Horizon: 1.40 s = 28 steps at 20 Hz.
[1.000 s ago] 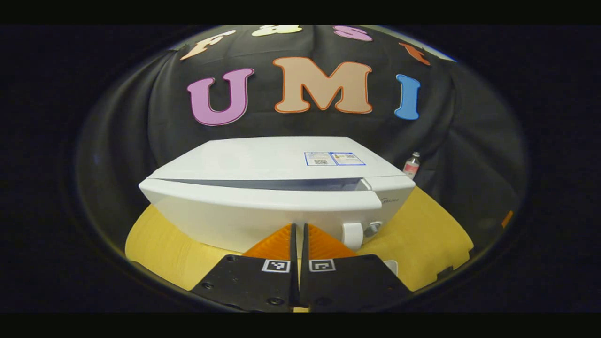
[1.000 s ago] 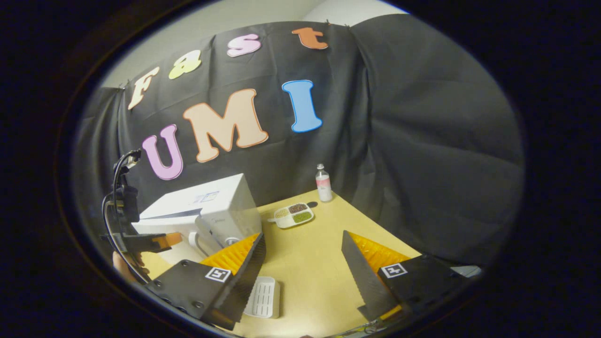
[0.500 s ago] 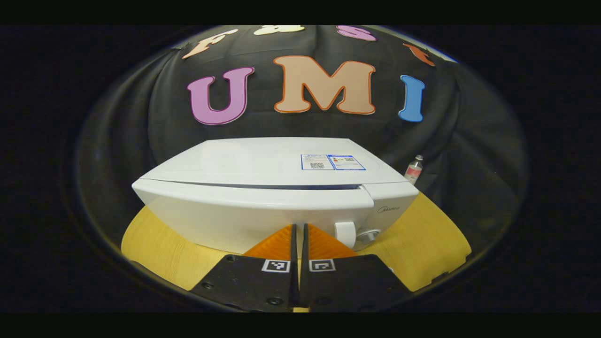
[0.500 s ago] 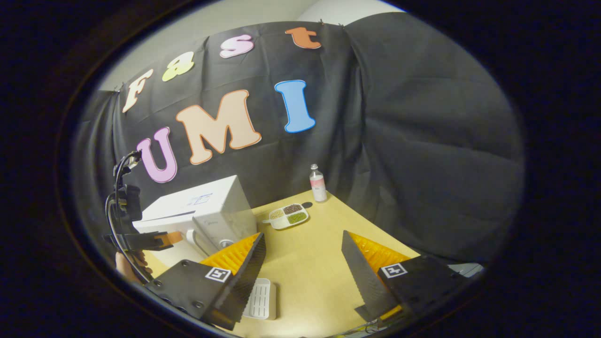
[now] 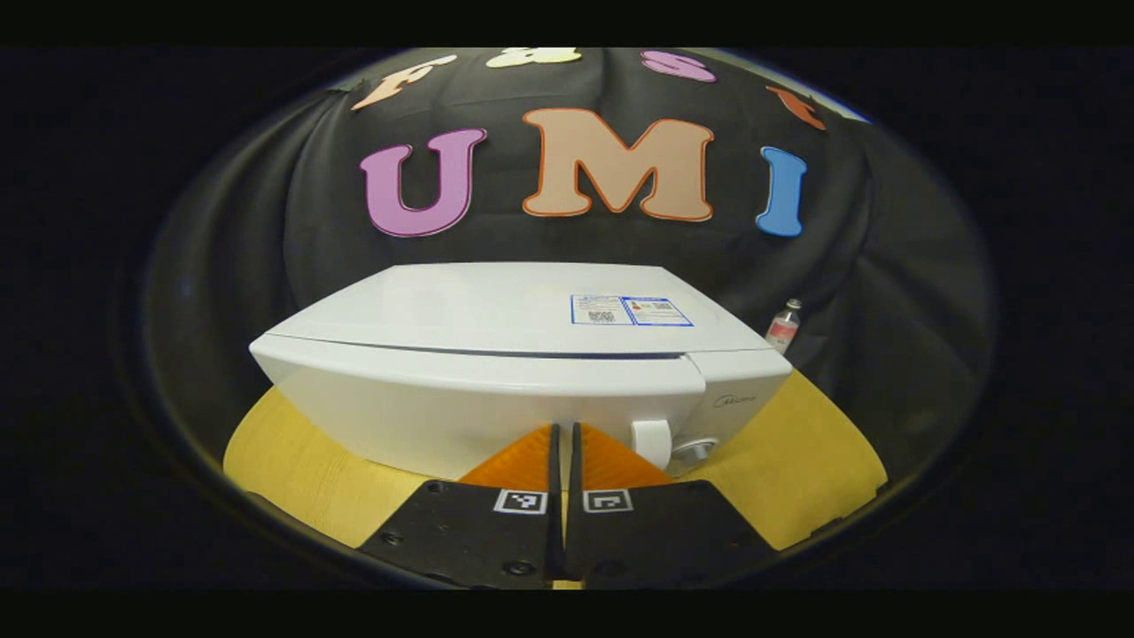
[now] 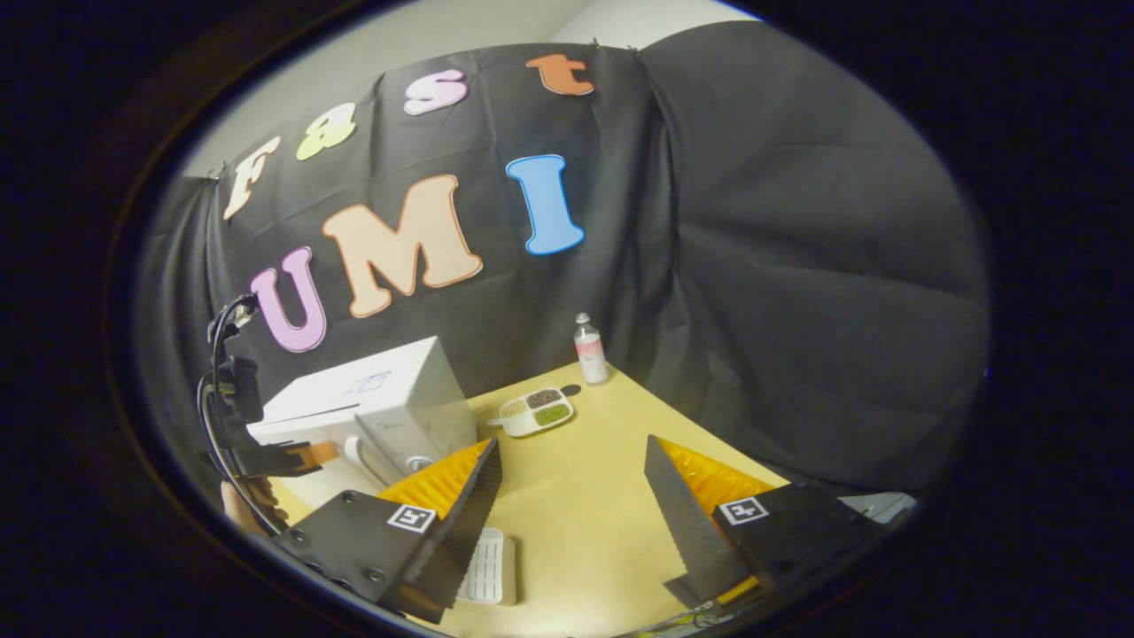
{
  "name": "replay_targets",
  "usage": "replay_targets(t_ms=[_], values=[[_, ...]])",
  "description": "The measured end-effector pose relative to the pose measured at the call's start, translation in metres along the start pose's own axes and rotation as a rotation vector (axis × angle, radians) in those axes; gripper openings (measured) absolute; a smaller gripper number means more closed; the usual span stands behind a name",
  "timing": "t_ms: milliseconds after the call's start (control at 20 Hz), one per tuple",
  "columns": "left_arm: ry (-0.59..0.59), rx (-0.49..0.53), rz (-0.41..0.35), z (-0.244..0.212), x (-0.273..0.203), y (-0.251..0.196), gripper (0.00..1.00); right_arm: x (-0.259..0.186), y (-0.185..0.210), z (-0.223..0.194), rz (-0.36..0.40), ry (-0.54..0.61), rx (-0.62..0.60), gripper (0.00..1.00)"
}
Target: Open the microwave oven with the left hand, put the food in, and close the microwave oven.
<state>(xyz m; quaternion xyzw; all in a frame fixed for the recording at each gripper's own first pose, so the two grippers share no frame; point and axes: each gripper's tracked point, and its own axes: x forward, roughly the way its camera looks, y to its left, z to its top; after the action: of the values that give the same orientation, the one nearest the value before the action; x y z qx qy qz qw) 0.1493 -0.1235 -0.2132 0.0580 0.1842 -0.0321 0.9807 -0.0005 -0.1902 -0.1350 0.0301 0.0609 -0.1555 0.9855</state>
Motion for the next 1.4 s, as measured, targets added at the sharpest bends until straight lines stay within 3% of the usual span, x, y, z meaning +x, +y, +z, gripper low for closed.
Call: replay_targets(t_ms=[500, 650, 700, 750, 800, 900, 950, 1000, 1050, 1150, 1250, 1300, 1350, 1400], values=[[0.007, -0.08, 0.001, -0.003, 0.008, 0.001, 0.0, -0.025, -0.018, 0.004, -0.025, -0.03, -0.014, 0.9], [-0.002, -0.068, -0.005, 0.001, -0.007, 0.002, 0.01, -0.023, -0.013, 0.007, -0.008, -0.027, -0.032, 0.9], [-0.01, -0.06, -0.002, 0.002, -0.017, 0.005, 0.09, -0.022, -0.013, 0.005, -0.005, -0.023, -0.04, 0.91], [-0.02, -0.052, 0.002, 0.004, -0.027, 0.008, 0.06, -0.023, -0.012, 0.004, 0.002, -0.019, -0.04, 0.91], [-0.032, -0.045, 0.016, 0.005, -0.039, 0.014, 0.08, -0.023, -0.01, 0.002, 0.011, -0.015, -0.037, 0.91], [-0.055, -0.026, 0.033, 0.009, -0.063, 0.023, 0.18, -0.028, -0.004, -0.004, 0.037, 0.006, -0.033, 0.91], [-0.066, -0.016, 0.037, 0.01, -0.075, 0.026, 0.33, -0.029, -0.001, -0.007, 0.05, 0.018, -0.035, 0.91], [-0.073, -0.006, 0.037, 0.01, -0.085, 0.028, 0.4, -0.029, 0.003, -0.01, 0.068, 0.025, -0.038, 0.91], [-0.08, 0.004, 0.035, 0.009, -0.095, 0.029, 0.54, -0.028, 0.008, -0.01, 0.086, 0.027, -0.043, 0.99], [-0.096, 0.015, 0.052, 0.008, -0.11, 0.036, 0.87, -0.027, 0.019, -0.013, 0.123, 0.034, -0.06, 0.99], [-0.106, 0.016, 0.066, 0.008, -0.125, 0.038, 0.97, -0.024, 0.03, -0.013, 0.168, 0.039, -0.087, 1.0], [-0.119, 0.019, 0.076, 0.011, -0.131, 0.04, 0.97, -0.025, 0.038, -0.011, 0.197, 0.037, -0.098, 0.92], [-0.125, 0.024, 0.085, 0.013, -0.136, 0.04, 0.94, -0.025, 0.047, -0.009, 0.229, 0.04, -0.11, 0.92], [-0.134, 0.03, 0.095, 0.017, -0.142, 0.042, 0.97, -0.025, 0.055, -0.007, 0.256, 0.05, -0.115, 0.92]])
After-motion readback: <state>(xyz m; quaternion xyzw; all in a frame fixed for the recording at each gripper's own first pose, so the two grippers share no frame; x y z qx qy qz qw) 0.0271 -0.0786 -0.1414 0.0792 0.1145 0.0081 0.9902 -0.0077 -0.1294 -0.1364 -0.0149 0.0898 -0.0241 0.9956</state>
